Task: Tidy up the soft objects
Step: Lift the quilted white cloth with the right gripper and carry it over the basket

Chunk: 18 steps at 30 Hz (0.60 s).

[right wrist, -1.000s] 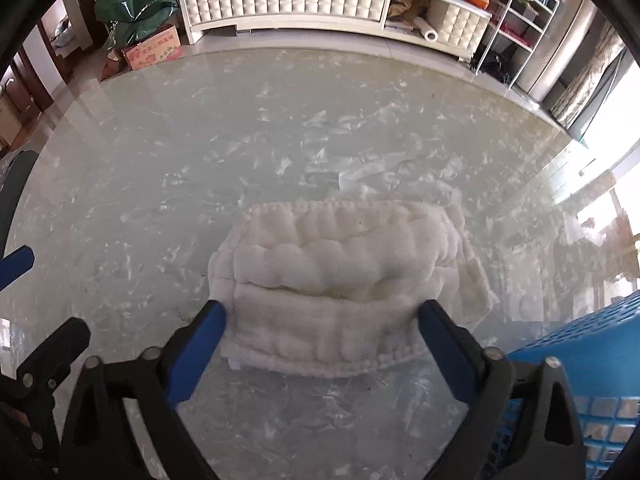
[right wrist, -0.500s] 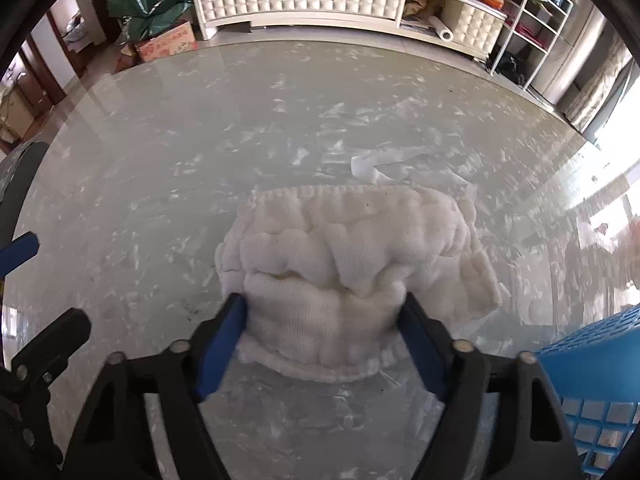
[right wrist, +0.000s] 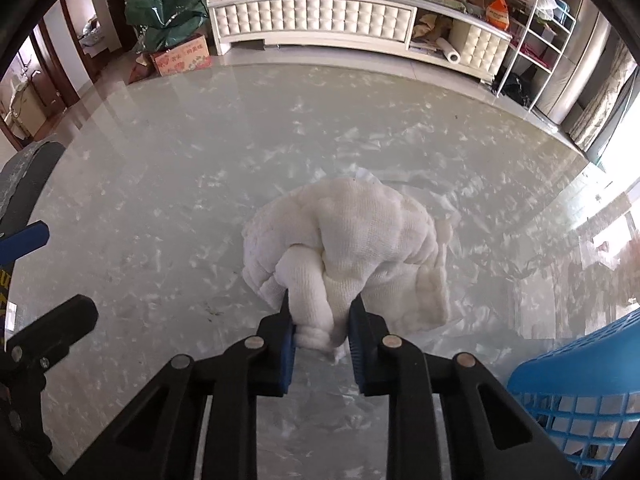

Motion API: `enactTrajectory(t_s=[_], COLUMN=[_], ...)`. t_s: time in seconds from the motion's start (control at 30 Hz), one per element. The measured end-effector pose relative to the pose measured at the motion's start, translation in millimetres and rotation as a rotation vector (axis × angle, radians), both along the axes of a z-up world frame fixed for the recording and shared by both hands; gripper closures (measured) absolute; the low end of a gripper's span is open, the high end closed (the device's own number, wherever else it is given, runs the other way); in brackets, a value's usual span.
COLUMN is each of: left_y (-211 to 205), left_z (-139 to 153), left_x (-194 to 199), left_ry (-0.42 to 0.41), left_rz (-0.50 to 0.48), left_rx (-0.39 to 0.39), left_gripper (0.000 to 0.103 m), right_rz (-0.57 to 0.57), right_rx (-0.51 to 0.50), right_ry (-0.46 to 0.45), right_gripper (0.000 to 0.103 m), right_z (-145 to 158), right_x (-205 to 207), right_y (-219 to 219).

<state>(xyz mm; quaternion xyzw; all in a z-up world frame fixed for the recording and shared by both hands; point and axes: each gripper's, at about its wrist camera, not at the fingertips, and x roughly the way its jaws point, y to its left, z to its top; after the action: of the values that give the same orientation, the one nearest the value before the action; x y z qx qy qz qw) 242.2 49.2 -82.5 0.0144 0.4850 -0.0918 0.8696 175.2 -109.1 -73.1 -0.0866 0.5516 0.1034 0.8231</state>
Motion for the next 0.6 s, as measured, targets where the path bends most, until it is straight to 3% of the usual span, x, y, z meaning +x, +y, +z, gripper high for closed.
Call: enactTrajectory(t_s=[0.6], left_y=[-1.0], left_z=[37.7], left_x=[-25.7], left_ry=[-0.063], left_rz=[-0.015], left_rx=[0.015], left_gripper=[0.000], right_rz=[0.027], right_rx=[0.041], right_ry=[-0.080], right_gripper=[0.082], right_z=[65.3], right_x=[-38.6], right_y=[-10.0])
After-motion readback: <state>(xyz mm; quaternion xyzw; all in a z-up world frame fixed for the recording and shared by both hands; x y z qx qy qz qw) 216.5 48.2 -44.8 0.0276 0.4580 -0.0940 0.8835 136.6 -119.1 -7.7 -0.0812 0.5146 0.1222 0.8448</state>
